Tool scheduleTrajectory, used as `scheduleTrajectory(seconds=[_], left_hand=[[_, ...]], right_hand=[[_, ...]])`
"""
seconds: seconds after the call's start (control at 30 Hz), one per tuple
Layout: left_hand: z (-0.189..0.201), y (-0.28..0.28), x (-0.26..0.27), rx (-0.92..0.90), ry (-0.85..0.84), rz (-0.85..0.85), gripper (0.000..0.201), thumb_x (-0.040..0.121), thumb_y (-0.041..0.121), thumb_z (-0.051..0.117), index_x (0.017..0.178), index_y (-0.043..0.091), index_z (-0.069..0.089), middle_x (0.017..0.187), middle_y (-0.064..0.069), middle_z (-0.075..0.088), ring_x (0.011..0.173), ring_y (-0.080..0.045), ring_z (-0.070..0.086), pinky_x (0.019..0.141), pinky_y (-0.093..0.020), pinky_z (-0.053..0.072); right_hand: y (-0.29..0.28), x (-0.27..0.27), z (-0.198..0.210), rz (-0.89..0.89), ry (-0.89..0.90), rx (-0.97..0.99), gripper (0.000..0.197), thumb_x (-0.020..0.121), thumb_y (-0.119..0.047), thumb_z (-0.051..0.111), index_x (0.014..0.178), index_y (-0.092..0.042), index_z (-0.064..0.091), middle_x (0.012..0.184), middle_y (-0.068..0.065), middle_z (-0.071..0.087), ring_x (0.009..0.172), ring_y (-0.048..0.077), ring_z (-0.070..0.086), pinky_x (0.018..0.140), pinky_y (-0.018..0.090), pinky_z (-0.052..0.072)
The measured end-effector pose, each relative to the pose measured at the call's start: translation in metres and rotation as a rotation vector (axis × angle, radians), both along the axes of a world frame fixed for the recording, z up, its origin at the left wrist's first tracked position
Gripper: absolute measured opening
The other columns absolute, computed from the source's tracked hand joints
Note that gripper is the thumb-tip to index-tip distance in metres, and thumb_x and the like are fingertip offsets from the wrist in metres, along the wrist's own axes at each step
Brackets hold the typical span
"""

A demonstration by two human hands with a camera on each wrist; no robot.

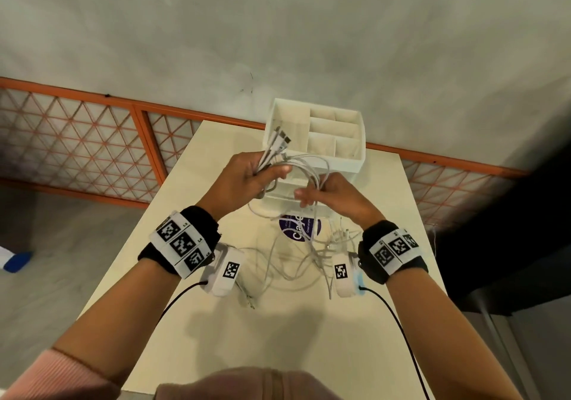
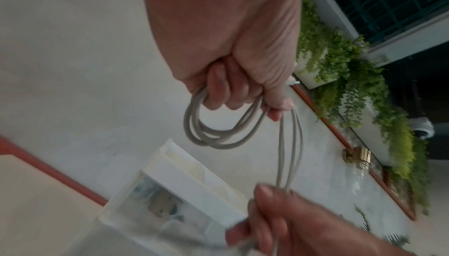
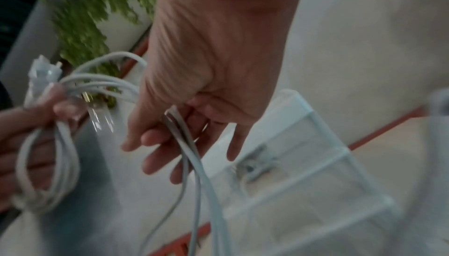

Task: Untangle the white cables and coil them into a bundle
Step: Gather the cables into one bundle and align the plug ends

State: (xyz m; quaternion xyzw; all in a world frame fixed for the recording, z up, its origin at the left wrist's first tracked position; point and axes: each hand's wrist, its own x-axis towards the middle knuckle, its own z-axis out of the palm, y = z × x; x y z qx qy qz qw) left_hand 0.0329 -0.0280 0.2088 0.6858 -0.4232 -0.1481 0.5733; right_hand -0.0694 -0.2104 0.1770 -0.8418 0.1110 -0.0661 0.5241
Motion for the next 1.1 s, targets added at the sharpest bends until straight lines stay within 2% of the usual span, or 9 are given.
scheduleTrajectory(seconds=[0.1, 0.2, 0.33, 0.43, 0.53, 0.63, 0.73, 0.87, 1.1], left_hand=[[-0.008, 0.007, 0.009, -0.017, -0.013, 0.077, 0.022, 0.089, 0.023, 0.061, 0.069, 0.015, 0.063, 0.06, -0.012, 0.046, 0.053, -0.017, 0.038, 0.048, -0.014, 0.032], [-0.019, 0.012, 0.019, -0.051, 0.018, 0.158, 0.024, 0.09, 0.027, 0.061, 0.068, 0.018, 0.064, 0.062, -0.011, 0.049, 0.058, -0.018, 0.041, 0.054, -0.018, 0.034], [-0.038, 0.022, 0.03, 0.013, 0.054, 0.279, 0.026, 0.09, 0.031, 0.061, 0.067, 0.02, 0.064, 0.064, -0.014, 0.052, 0.06, -0.018, 0.045, 0.059, -0.028, 0.035], [-0.062, 0.025, 0.036, 0.251, 0.059, 0.376, 0.026, 0.089, 0.033, 0.061, 0.071, 0.016, 0.068, 0.071, -0.012, 0.062, 0.064, -0.02, 0.052, 0.059, -0.026, 0.038], [-0.088, 0.024, 0.033, 0.424, 0.086, 0.221, 0.026, 0.088, 0.031, 0.064, 0.062, 0.026, 0.067, 0.063, 0.003, 0.062, 0.062, -0.012, 0.055, 0.062, -0.019, 0.039], [-0.095, 0.019, 0.019, 0.467, 0.165, 0.094, 0.029, 0.075, 0.035, 0.076, 0.053, 0.03, 0.058, 0.046, 0.011, 0.046, 0.046, -0.004, 0.042, 0.061, -0.026, 0.035], [-0.083, 0.017, 0.011, 0.355, 0.189, 0.208, 0.038, 0.062, 0.034, 0.086, 0.076, 0.024, 0.051, 0.057, 0.006, 0.033, 0.05, -0.009, 0.03, 0.053, -0.026, 0.028], [-0.05, 0.021, 0.004, -0.112, 0.237, 0.344, 0.068, 0.056, 0.041, 0.083, 0.114, 0.021, 0.054, 0.06, 0.009, 0.026, 0.053, -0.007, 0.023, 0.047, -0.019, 0.026], [-0.016, 0.013, -0.017, -0.318, -0.075, 0.363, 0.035, 0.073, 0.04, 0.077, 0.099, 0.021, 0.062, 0.054, 0.001, 0.024, 0.047, -0.012, 0.02, 0.046, -0.021, 0.021]], right_hand=[[-0.01, -0.004, -0.027, -0.013, 0.138, -0.012, 0.034, 0.08, -0.027, 0.073, 0.071, 0.005, 0.067, 0.065, 0.006, 0.066, 0.066, 0.013, 0.063, 0.075, 0.025, 0.048], [-0.019, -0.015, -0.046, -0.001, 0.207, 0.008, 0.028, 0.082, -0.03, 0.071, 0.069, -0.006, 0.069, 0.069, 0.007, 0.068, 0.07, 0.015, 0.063, 0.078, 0.029, 0.047], [-0.024, -0.031, -0.036, -0.02, 0.1, 0.115, 0.023, 0.09, -0.022, 0.06, 0.08, -0.002, 0.065, 0.07, 0.003, 0.065, 0.08, 0.017, 0.065, 0.081, 0.021, 0.048], [-0.025, -0.035, -0.01, -0.047, -0.004, 0.22, 0.02, 0.093, -0.027, 0.052, 0.08, -0.012, 0.058, 0.056, -0.005, 0.048, 0.068, 0.013, 0.06, 0.077, 0.016, 0.048], [-0.019, -0.034, 0.017, -0.022, -0.086, 0.267, 0.023, 0.09, -0.034, 0.05, 0.082, -0.014, 0.059, 0.069, 0.012, 0.039, 0.057, 0.008, 0.046, 0.075, 0.021, 0.05], [-0.014, -0.032, 0.037, -0.025, -0.072, 0.028, 0.024, 0.097, -0.031, 0.047, 0.082, -0.016, 0.059, 0.071, 0.012, 0.045, 0.058, 0.007, 0.044, 0.067, 0.018, 0.042], [-0.017, -0.031, 0.04, -0.058, -0.008, -0.233, 0.026, 0.098, -0.029, 0.047, 0.082, -0.012, 0.058, 0.057, -0.01, 0.047, 0.053, 0.003, 0.044, 0.053, 0.012, 0.036], [-0.017, -0.036, 0.016, -0.063, 0.184, -0.43, 0.028, 0.099, -0.032, 0.043, 0.084, -0.011, 0.055, 0.066, -0.001, 0.05, 0.061, 0.017, 0.048, 0.055, 0.025, 0.037], [-0.003, -0.035, -0.014, -0.069, 0.511, -0.617, 0.009, 0.101, -0.015, 0.035, 0.098, -0.011, 0.041, 0.103, 0.021, 0.059, 0.075, 0.027, 0.054, 0.061, 0.029, 0.036]])
